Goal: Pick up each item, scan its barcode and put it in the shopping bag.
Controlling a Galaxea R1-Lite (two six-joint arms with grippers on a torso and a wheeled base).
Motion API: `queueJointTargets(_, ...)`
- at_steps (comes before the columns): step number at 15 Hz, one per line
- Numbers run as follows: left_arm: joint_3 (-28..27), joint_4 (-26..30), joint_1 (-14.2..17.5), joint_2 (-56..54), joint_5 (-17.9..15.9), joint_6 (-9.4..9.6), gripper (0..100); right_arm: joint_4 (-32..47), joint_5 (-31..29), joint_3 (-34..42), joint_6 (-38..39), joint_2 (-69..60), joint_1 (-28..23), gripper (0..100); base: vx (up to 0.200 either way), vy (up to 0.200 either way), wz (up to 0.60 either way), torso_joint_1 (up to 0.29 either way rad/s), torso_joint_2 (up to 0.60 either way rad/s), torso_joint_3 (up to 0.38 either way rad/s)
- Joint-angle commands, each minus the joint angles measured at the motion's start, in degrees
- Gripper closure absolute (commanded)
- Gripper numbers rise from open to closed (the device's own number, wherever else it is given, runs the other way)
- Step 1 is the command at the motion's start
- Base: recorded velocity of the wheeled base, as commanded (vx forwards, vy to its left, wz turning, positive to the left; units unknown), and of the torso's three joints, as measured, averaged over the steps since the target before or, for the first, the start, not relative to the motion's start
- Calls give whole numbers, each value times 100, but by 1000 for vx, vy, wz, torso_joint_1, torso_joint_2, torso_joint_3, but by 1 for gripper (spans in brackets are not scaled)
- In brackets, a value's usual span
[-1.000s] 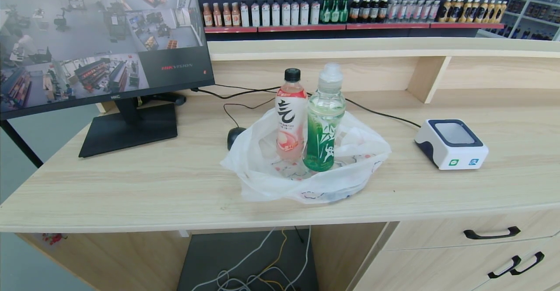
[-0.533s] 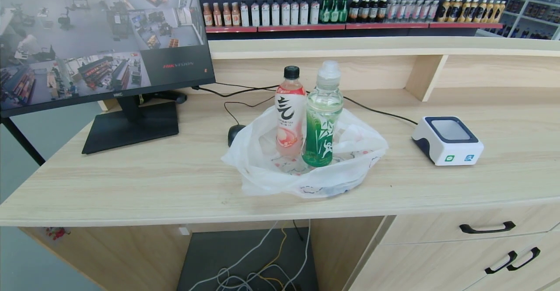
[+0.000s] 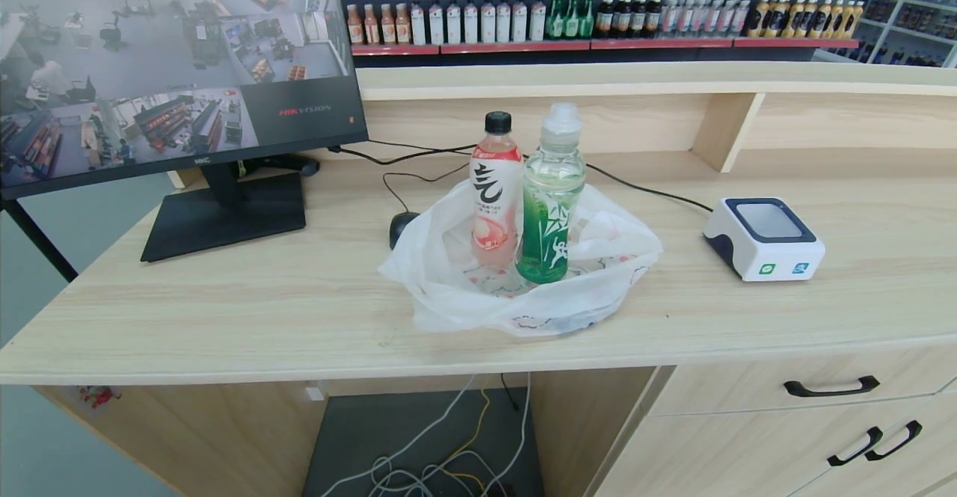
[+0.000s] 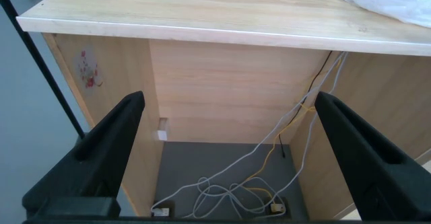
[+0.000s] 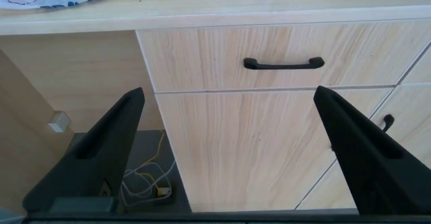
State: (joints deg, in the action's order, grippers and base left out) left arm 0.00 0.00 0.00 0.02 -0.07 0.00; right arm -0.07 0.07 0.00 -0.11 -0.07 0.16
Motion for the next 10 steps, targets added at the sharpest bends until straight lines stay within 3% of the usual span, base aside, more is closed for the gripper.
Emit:
queueJointTargets(1, 0, 0, 0, -2, 7, 0, 0, -1, 10, 0, 2, 7, 2, 0, 0, -200, 0, -2, 7, 7)
queueJointTargets(10, 0, 0, 0, -2, 7, 0, 0, -1, 1, 0, -7, 7, 2, 0, 0, -200, 0, 4, 4, 2)
